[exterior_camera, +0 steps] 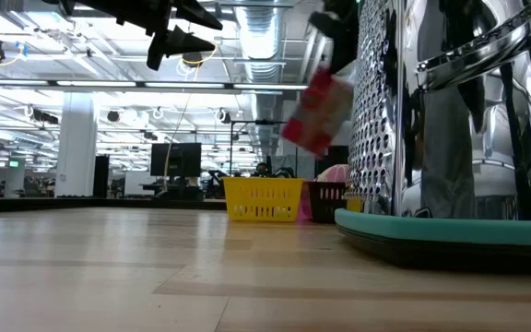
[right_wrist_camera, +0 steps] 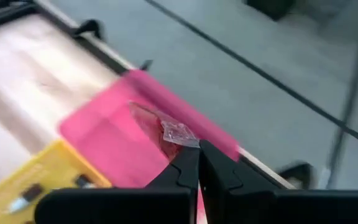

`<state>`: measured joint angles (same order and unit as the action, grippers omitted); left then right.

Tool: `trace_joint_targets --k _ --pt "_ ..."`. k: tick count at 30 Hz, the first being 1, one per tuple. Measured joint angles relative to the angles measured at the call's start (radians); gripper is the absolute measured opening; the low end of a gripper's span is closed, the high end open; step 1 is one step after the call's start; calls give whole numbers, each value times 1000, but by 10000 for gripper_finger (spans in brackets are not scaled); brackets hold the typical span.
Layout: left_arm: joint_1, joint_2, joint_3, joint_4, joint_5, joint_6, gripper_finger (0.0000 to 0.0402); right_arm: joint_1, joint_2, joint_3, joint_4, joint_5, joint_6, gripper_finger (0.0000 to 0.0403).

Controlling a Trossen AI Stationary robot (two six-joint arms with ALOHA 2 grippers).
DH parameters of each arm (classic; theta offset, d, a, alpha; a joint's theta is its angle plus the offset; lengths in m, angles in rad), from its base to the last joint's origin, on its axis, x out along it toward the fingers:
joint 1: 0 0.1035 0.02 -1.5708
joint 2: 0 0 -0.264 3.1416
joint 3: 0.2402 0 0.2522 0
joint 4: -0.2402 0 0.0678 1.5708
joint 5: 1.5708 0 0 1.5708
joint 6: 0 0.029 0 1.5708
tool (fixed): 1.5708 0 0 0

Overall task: Pick & Place Food Item
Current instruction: Put the red popcorn bag into the red bin

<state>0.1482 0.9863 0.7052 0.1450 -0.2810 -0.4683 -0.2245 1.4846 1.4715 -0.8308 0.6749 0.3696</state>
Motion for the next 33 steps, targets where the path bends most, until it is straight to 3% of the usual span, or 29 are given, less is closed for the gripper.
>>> trace_joint_targets --k 10,20,26,33 --pt "0 0 1 2 -4 70 186 -122 154 61 175 -200 -230 0" --pt "0 0 1 -7 -8 98 186 -227 298 84 284 -384 -289 0" --pt "0 0 1 -9 -1 105 186 -244 365 91 266 -478 -292 1" --pt "0 0 1 -10 25 107 186 -248 355 93 119 -471 -291 34"
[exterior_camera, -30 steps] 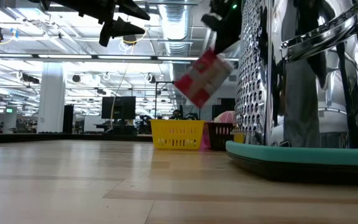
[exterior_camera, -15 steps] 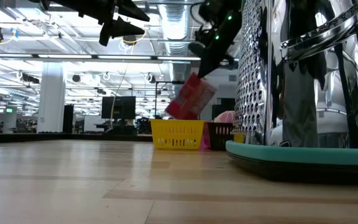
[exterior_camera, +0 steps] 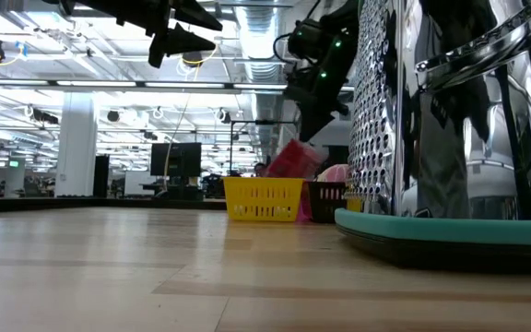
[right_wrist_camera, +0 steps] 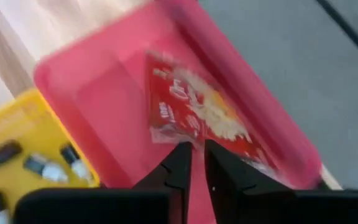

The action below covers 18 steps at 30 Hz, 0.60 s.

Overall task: Pick & Place Food Item
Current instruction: Put the red popcorn bag into the red bin, then return to Home Position

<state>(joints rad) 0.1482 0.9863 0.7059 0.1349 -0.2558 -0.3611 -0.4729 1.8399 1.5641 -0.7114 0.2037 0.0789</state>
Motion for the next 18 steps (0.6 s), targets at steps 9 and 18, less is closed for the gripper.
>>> trace_joint_targets --k 9,18 --pt "0 0 0 0 0 43 186 -29 -17 -1 -203 -23 82 78" --pt "30 -108 -1 -136 97 186 186 10 -279 -30 -126 -24 91 82"
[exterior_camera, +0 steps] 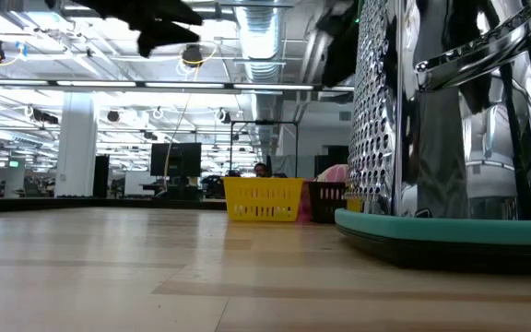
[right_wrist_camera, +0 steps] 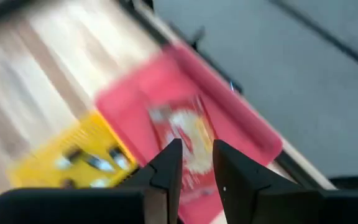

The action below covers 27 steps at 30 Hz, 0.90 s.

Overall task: Pick & Place Food Item
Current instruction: Return to Home Position

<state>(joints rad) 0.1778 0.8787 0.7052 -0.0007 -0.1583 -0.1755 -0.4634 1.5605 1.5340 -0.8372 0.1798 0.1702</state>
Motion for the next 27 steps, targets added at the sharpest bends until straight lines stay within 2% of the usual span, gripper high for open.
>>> trace_joint_targets --k 4,9,12,14,19,27 --pt "74 -157 -43 -61 92 69 186 1 -198 -105 37 -40 69 82" --pt "215 -378 -192 -50 213 38 186 28 -450 -318 170 -149 173 82" --pt "240 -467 -309 7 228 2 186 90 -581 -449 280 -150 255 82" --pt "230 -493 -389 70 230 -19 186 137 -639 -523 326 -113 317 82" --pt "220 -568 -522 202 150 -31 186 235 -697 -645 343 -65 444 82" --pt "177 -701 -578 130 129 -63 186 319 -658 -727 406 -44 489 82"
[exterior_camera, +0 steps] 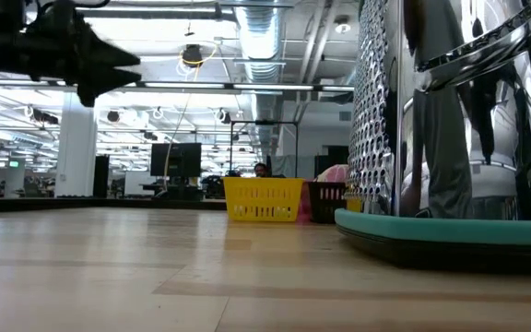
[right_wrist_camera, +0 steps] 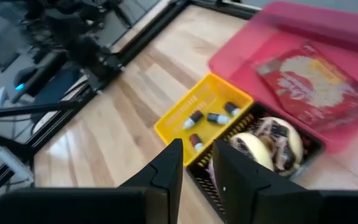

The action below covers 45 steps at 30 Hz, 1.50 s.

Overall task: Pick & Place Food Item
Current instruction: Return to Home Position

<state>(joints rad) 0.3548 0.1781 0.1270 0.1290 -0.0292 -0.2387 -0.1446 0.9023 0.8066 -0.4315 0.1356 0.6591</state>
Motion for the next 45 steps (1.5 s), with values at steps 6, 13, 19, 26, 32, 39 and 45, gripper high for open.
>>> trace_joint_targets --k 6,13,19,26,32,39,45 --pt "-65 -148 83 -276 -70 28 186 26 -16 -45 70 0 -49 81" --pt "-148 -165 11 -175 -207 44 179 46 -104 -148 168 -19 -114 82" --pt "-202 -166 -101 -47 -270 28 152 47 -248 -246 185 -56 -141 82" --pt "-217 -104 -118 -57 -279 -62 136 70 -372 -401 264 -73 -199 82" --pt "-217 -35 -119 -40 -281 -55 139 74 -480 -570 479 -61 -233 82" --pt "-217 34 -120 -41 -281 -55 139 58 -580 -680 542 -62 -306 82" --pt "-217 77 -120 -37 -281 -55 140 89 -720 -725 489 -50 -326 82"
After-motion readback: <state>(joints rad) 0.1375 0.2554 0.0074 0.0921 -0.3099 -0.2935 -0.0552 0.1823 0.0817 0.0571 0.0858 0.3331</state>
